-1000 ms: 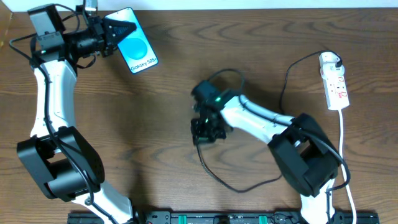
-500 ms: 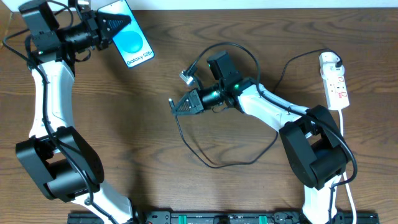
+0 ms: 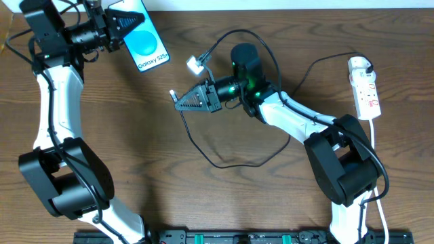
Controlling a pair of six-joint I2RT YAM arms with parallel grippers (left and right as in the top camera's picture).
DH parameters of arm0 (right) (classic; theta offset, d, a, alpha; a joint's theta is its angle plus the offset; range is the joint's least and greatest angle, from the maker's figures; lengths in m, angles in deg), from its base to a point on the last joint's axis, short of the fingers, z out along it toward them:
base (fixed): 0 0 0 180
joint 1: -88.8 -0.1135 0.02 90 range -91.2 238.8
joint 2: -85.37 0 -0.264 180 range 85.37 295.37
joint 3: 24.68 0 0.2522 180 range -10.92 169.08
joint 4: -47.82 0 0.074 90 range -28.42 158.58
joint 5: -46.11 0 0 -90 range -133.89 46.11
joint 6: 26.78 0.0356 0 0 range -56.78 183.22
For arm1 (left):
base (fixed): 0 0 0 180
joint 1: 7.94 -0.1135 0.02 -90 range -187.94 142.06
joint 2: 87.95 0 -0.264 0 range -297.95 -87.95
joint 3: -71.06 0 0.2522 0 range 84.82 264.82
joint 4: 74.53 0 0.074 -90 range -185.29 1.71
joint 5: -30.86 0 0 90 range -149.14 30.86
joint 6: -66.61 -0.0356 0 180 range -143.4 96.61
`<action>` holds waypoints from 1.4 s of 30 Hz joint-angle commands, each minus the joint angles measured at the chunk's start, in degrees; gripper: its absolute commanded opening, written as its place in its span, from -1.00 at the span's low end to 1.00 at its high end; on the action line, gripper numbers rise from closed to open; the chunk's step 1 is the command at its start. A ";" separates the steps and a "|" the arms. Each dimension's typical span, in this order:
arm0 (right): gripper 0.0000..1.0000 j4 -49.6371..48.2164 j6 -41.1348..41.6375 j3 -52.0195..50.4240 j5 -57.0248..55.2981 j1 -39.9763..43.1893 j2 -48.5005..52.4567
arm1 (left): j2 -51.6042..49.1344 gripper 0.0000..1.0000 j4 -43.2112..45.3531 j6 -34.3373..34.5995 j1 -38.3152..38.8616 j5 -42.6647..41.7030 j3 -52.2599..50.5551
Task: Plug charger to phone and switch on socket
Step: 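Close the right gripper on the cable plug and lift it, then move the held plug with the right gripper toward the phone's bottom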
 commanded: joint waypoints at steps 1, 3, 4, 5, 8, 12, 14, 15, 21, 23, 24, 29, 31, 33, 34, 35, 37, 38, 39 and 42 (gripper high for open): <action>-0.98 -5.16 9.35 0.39 1.40 0.79 0.13 | 1.25 -0.85 0.85 0.48 0.96 -2.58 0.48; -0.98 -9.40 13.05 0.39 1.38 1.18 0.13 | 1.25 -0.86 2.93 0.52 1.70 -3.17 0.48; -0.98 -10.51 14.03 0.39 1.38 1.29 0.13 | 1.27 -0.85 3.50 0.52 1.95 -3.41 0.48; -0.98 -11.19 14.82 0.39 1.25 1.38 0.13 | 1.25 -0.85 3.89 0.52 2.19 -3.52 0.48; -0.98 -12.79 16.85 0.39 0.57 1.62 0.13 | 1.25 -0.85 4.04 0.48 2.89 -3.48 0.48; -0.98 -15.19 17.11 0.39 0.55 1.70 0.13 | 1.25 -0.85 4.04 -0.59 3.65 -3.45 0.48; -0.98 -15.78 17.11 0.39 0.52 1.70 0.13 | 1.25 -0.85 4.07 -0.59 3.91 -3.45 0.48; -0.98 -16.11 17.09 0.39 0.52 1.70 0.13 | 1.25 -0.85 4.07 -0.59 4.02 -3.45 0.50; -0.98 -18.73 17.09 0.39 0.52 1.81 0.13 | 1.25 -0.85 4.04 -1.22 4.11 -3.45 0.48; -0.98 -18.91 17.09 0.39 0.39 1.81 0.13 | 1.25 -0.85 4.04 -1.90 4.11 -3.45 0.48; -0.98 -18.91 17.09 0.39 0.33 1.81 0.13 | 1.25 -0.85 4.04 -1.90 4.11 -3.45 0.48; -0.98 -18.97 17.09 0.39 -0.13 1.81 0.13 | 1.25 -0.85 4.04 -1.90 4.20 -3.48 0.48; -0.98 -19.23 17.09 0.39 -0.15 1.79 0.13 | 1.25 -0.85 4.04 -1.90 4.31 -3.48 0.48; -0.98 -19.76 17.09 0.39 -0.22 1.79 0.13 | 1.25 -0.86 4.02 -2.82 4.52 -3.61 0.44; -0.98 -20.13 17.09 0.39 -0.39 1.81 0.13 | 1.25 -0.85 4.00 -3.08 4.57 -3.63 0.44; -0.98 -20.20 17.11 0.39 -0.74 1.81 0.13 | 1.25 -0.85 4.00 -3.17 4.66 -3.63 0.42; -0.98 -20.17 17.11 0.39 -1.36 1.81 0.13 | 1.25 -0.85 4.00 -3.15 4.98 -3.63 0.42; -0.98 -20.15 17.11 0.39 -1.53 1.81 0.13 | 1.25 -0.85 4.00 -3.15 5.16 -3.63 0.42; -0.98 -20.13 17.11 0.39 -1.57 1.81 0.13 | 1.25 -0.85 4.00 -3.15 5.31 -3.63 0.42; -0.98 -20.15 17.09 0.39 -2.03 1.81 0.13 | 1.25 -0.85 4.00 -3.13 5.92 -3.63 0.42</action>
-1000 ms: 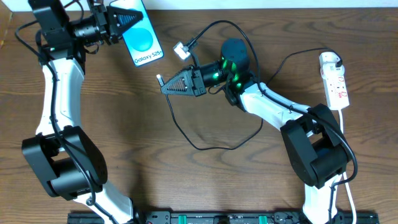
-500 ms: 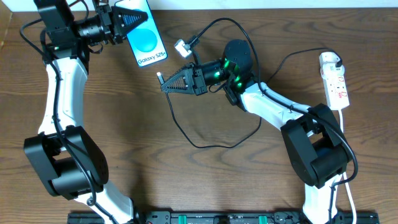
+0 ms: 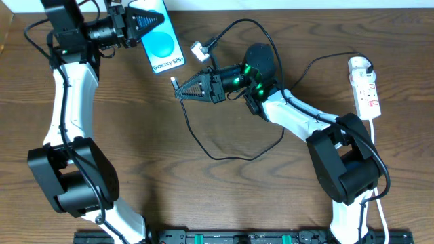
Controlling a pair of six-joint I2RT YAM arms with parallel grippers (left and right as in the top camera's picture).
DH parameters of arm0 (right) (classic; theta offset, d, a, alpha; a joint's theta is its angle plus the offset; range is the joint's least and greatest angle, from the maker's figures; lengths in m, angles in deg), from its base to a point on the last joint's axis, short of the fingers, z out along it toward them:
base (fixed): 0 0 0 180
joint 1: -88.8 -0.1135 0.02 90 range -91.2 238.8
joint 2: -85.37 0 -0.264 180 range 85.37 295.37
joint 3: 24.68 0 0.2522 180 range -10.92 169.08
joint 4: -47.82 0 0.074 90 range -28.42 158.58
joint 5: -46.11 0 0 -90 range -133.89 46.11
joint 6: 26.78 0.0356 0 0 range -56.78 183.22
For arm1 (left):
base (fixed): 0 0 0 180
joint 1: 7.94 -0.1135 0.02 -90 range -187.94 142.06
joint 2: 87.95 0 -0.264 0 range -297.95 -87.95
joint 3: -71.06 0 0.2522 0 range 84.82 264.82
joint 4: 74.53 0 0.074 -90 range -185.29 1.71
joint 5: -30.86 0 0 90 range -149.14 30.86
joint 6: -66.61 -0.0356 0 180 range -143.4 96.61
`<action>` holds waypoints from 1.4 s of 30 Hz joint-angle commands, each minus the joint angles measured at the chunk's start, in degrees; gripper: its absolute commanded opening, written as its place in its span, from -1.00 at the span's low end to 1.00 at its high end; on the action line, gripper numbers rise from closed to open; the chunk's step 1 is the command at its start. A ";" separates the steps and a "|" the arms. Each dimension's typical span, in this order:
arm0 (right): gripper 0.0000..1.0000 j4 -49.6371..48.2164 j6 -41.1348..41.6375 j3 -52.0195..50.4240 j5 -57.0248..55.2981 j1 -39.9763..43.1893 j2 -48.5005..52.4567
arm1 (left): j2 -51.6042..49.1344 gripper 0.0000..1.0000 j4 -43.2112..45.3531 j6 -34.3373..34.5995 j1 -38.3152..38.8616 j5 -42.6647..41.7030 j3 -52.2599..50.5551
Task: Plug charger to phone and switch on socket
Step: 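Move the held plug with the right gripper toward the phone's bottom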
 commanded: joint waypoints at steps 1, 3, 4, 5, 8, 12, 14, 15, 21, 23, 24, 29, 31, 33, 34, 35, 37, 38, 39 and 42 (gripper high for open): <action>-0.98 -0.31 0.20 0.42 -1.88 0.39 0.02 | 1.25 -0.85 0.42 -1.14 0.85 -2.19 0.42; -0.98 -0.33 0.17 0.42 -2.12 0.48 0.02 | 1.25 -0.86 0.42 -1.16 0.94 -2.21 0.42; -0.98 -0.35 0.17 0.42 -2.12 0.63 0.02 | 1.25 -0.85 0.42 -1.14 0.94 -2.21 0.42; -0.98 -0.33 0.17 0.42 -2.12 0.83 0.02 | 1.25 -0.85 0.42 -1.14 0.92 -2.21 0.42; -0.98 -0.28 0.20 0.42 -2.08 1.55 0.02 | 1.25 -0.86 0.42 -1.14 0.87 -2.21 0.42; -0.98 -0.31 0.20 0.42 -2.08 1.84 0.02 | 1.25 -0.85 0.44 -1.16 0.87 -2.21 0.42; -0.98 -0.31 0.24 0.42 -2.08 1.84 0.02 | 1.25 -0.85 0.44 -1.16 0.87 -2.19 0.42; -0.98 -0.33 0.39 0.42 -2.10 1.84 0.02 | 1.25 -0.85 0.44 -1.18 0.87 -2.19 0.42; -0.98 -0.33 0.44 0.42 -2.10 1.49 0.02 | 1.25 -0.85 0.44 -1.18 0.90 -2.16 0.42; -0.98 -0.33 0.44 0.42 -2.10 1.20 0.02 | 1.25 -0.85 0.44 -1.18 0.90 -2.14 0.42; -0.98 -0.33 0.44 0.42 -2.12 1.09 0.02 | 1.25 -0.85 0.44 -1.18 0.94 -2.14 0.42; -0.98 -0.35 0.94 0.42 -2.54 1.07 0.02 | 1.25 -0.85 0.44 -1.18 0.94 -2.16 0.37; -0.98 -0.35 1.27 0.42 -2.84 1.07 0.02 | 1.25 -0.85 0.46 -1.20 0.94 -2.14 0.20; -0.98 -0.50 1.27 0.42 -2.97 1.07 0.02 | 1.25 -0.85 0.44 -1.18 0.94 -2.14 -0.02; -0.98 -0.50 1.27 0.42 -2.97 1.07 0.02 | 1.25 -0.85 0.42 -1.18 0.94 -2.16 -0.13; -0.98 -0.50 1.27 0.42 -2.97 1.07 0.02 | 1.25 -0.86 0.44 -1.18 0.94 -2.16 -0.22; -0.98 -0.50 1.27 0.42 -2.97 1.07 0.02 | 1.25 -0.85 0.42 -1.18 0.94 -2.19 -0.22; -0.98 -0.50 1.27 0.42 -2.99 1.07 0.02 | 1.25 -0.85 0.44 -1.18 0.94 -2.19 -0.22; -0.98 -0.50 1.27 0.42 -3.04 1.07 0.02 | 1.25 -0.85 0.44 -1.18 0.94 -2.19 -0.22; -0.98 -0.50 1.27 0.42 -3.43 1.07 0.02 | 1.25 -0.85 0.42 -1.18 1.03 -2.19 -0.22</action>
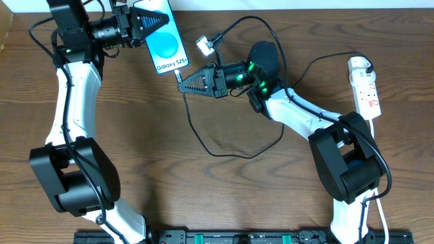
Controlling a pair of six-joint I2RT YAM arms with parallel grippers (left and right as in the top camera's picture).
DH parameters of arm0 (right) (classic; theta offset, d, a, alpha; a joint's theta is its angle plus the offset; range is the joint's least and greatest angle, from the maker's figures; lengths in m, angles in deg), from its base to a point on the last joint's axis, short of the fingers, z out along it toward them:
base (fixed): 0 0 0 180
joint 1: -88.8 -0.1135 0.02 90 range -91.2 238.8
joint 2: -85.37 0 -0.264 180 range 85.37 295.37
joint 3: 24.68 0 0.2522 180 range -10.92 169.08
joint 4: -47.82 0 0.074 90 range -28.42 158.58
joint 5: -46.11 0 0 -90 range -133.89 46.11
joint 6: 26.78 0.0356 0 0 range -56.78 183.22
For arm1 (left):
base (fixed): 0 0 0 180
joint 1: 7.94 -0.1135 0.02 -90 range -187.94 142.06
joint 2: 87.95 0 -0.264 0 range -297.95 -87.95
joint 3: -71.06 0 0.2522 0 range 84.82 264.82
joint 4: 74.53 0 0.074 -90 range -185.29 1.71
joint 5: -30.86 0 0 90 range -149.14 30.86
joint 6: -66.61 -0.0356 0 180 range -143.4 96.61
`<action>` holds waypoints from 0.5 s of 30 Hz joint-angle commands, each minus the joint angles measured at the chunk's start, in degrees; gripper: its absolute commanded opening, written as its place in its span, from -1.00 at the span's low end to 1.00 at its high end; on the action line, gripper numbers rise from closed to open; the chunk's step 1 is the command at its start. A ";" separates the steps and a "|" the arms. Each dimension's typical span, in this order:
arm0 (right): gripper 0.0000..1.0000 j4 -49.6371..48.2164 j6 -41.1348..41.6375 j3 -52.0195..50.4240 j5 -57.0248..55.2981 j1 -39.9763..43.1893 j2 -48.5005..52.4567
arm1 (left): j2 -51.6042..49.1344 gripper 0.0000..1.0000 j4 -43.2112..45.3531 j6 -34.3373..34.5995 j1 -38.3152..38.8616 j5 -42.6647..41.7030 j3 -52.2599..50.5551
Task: Plug charger to phone and switch on socket
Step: 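Move the held plug with the right gripper toward the phone's bottom, then hold the plug below the phone's bottom port and align it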
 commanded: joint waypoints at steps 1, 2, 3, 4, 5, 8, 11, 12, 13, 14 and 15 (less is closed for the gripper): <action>-0.98 -0.37 0.61 0.42 -1.18 -0.28 0.02 | 1.25 -0.85 0.42 -1.18 0.09 -2.19 -0.22; -0.98 -0.37 0.61 0.42 -1.20 -0.28 0.02 | 1.25 -0.85 0.42 -1.18 0.22 -2.19 -0.22; -0.98 -0.37 0.61 0.42 -1.25 -0.28 0.02 | 1.25 -0.86 0.42 -1.18 0.35 -2.19 -0.22; -0.98 -0.37 0.63 0.42 -1.25 -0.28 0.02 | 1.25 -0.85 0.42 -1.18 0.46 -2.19 -0.22; -0.98 -0.37 0.63 0.42 -1.22 -0.28 0.02 | 1.25 -0.86 0.42 -1.18 0.63 -2.19 -0.22; -0.98 -0.37 0.63 0.42 -1.22 -0.28 0.02 | 1.25 -0.85 0.44 -1.20 1.11 -2.16 -0.22; -0.98 -0.92 1.90 0.42 -1.22 -0.28 0.02 | 1.25 -0.85 0.44 -1.22 1.09 -2.19 -0.22; -0.98 -1.77 2.43 0.42 -1.22 -0.28 0.02 | 1.25 -0.85 0.44 -1.22 1.09 -2.19 -0.22; -0.98 -3.04 3.28 0.42 -1.20 -0.28 0.02 | 1.25 -0.85 0.44 -1.25 1.09 -2.19 -0.22; -0.98 -4.33 4.04 0.42 -1.20 -0.28 0.02 | 1.25 -0.85 0.44 -1.25 1.09 -2.19 -0.22; -0.98 -5.44 4.57 0.42 -1.20 -0.24 0.02 | 1.25 -0.86 0.44 -1.25 1.09 -2.19 -0.22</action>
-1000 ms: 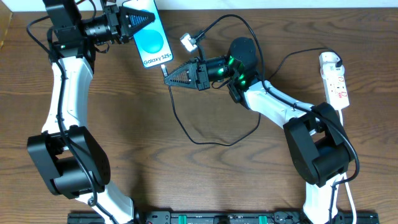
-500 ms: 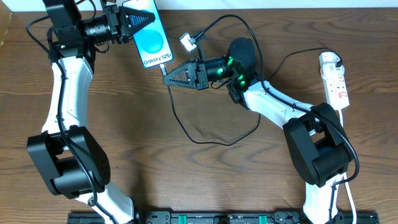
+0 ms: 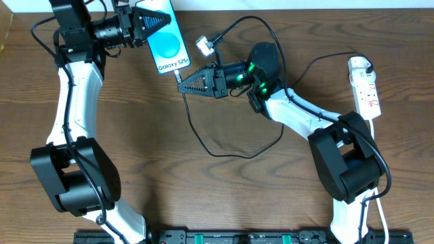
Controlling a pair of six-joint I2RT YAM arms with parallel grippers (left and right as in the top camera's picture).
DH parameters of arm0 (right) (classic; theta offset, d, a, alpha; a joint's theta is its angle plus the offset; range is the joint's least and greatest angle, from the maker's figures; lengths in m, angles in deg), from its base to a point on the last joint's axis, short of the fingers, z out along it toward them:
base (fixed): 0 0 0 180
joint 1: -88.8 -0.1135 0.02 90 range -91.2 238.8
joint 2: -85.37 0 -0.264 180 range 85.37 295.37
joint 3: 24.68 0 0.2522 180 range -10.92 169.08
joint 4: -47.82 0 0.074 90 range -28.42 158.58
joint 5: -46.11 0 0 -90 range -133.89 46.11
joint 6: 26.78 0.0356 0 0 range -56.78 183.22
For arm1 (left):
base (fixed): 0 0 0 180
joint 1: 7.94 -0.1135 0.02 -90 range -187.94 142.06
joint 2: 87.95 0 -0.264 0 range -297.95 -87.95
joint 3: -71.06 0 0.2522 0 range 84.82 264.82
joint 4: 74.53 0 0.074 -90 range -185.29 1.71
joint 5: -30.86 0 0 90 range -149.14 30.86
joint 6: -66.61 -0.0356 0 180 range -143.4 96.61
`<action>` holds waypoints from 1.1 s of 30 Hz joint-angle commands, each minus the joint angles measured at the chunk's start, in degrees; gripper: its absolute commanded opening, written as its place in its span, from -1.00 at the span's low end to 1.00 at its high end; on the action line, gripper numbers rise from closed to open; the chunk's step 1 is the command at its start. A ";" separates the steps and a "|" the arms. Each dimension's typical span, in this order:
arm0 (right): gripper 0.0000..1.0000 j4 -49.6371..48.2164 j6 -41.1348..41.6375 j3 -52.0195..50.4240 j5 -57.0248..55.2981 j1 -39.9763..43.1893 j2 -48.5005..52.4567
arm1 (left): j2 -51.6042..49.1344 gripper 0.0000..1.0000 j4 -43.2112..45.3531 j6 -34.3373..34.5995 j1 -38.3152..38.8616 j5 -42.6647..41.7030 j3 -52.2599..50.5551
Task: Plug charger to phone and switch on socket
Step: 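Hold the plug below the phone's bottom port and align it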
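The phone (image 3: 167, 43), white-edged with a blue circle and "Galaxy S25+" on its screen, lies at the back of the table, tilted. My left gripper (image 3: 157, 20) is shut on its upper end. My right gripper (image 3: 182, 85) is shut on the charger plug (image 3: 178, 78), whose tip sits right at the phone's lower edge; whether it is seated cannot be told. The black cable (image 3: 203, 139) loops across the table from the plug. The white socket strip (image 3: 365, 88) lies at the far right, with a white adapter (image 3: 360, 65) plugged in at its top.
A second white connector (image 3: 203, 45) on the cable hangs just above my right gripper. The cable loop (image 3: 237, 154) curves over the middle of the wooden table. A dark rail (image 3: 237, 237) runs along the front edge.
Barely anything has changed. The phone and left gripper sit a touch farther right, and the plug stays at the phone's lower edge.
At first my left gripper held the phone at the far left and my right held the plug well apart from it. Then both stood closer together. After that the plug tip was at the phone's lower edge, and it stays there now.
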 commanded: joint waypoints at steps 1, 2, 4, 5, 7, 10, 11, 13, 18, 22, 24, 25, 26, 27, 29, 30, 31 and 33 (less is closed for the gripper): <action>-0.98 -3.69 3.34 0.46 -1.57 -0.15 -0.09 | 1.25 -0.85 0.31 -1.27 0.37 -2.29 -0.22; -0.98 -4.24 3.69 0.46 -1.60 -0.13 -0.09 | 1.25 -0.85 0.31 -1.27 0.39 -2.29 -0.22; -0.98 -4.20 3.69 0.46 -1.57 -0.13 -0.09 | 1.25 -0.86 0.28 -1.25 0.39 -2.29 -0.22; -0.98 -4.13 3.69 0.46 -1.60 -0.13 -0.09 | 1.25 -0.85 0.28 -1.25 0.39 -2.29 -0.22; -0.98 -3.52 3.69 0.46 -1.60 -0.13 -0.09 | 1.25 -0.85 0.28 -1.20 0.39 -2.29 -0.22; -0.98 -3.10 3.69 0.46 -1.60 -0.13 -0.09 | 1.25 -0.85 0.28 -1.18 0.37 -2.29 -0.22; -0.98 -3.10 3.69 0.46 -1.55 -0.13 -0.09 | 1.25 -0.86 0.28 -1.16 0.37 -2.25 -0.22; -0.98 -3.08 3.69 0.46 -1.42 -0.24 -0.09 | 1.25 -0.85 0.31 -0.81 0.33 -1.64 -0.22; -0.98 -3.08 3.69 0.46 -1.14 -0.42 -0.09 | 1.25 -0.86 0.33 1.88 0.22 2.08 -0.22; -0.98 -3.10 3.67 0.46 -0.94 -0.42 -0.09 | 1.25 -0.85 0.33 1.88 0.22 2.97 -0.22; -0.98 -3.08 3.65 0.46 -0.94 -0.39 -0.09 | 1.25 -0.85 0.35 2.36 0.22 3.56 -0.22; -0.98 -3.10 3.65 0.46 -0.94 -0.39 -0.09 | 1.25 -0.85 0.33 2.78 0.22 4.15 -0.22; -0.98 -3.10 3.65 0.46 -0.94 -0.39 -0.09 | 1.25 -0.86 0.33 2.86 0.22 4.39 -0.22; -0.98 -3.10 3.63 0.46 -0.94 -0.39 -0.09 | 1.25 -0.85 0.44 2.95 0.22 4.42 -0.22; -0.98 -3.08 3.63 0.46 -0.94 -0.39 -0.09 | 1.25 -0.86 0.96 3.82 0.22 4.39 -0.22; -0.98 -3.08 3.65 0.46 -0.96 -0.33 -0.09 | 1.25 -0.85 1.33 4.85 0.22 4.37 -0.22; -0.98 -3.08 3.65 0.46 -0.96 -0.33 -0.09 | 1.25 -0.85 1.60 5.66 0.22 4.33 -0.22; -0.98 -3.06 3.65 0.46 -1.22 -0.22 -0.09 | 1.25 -0.85 2.84 6.82 0.22 3.67 -0.22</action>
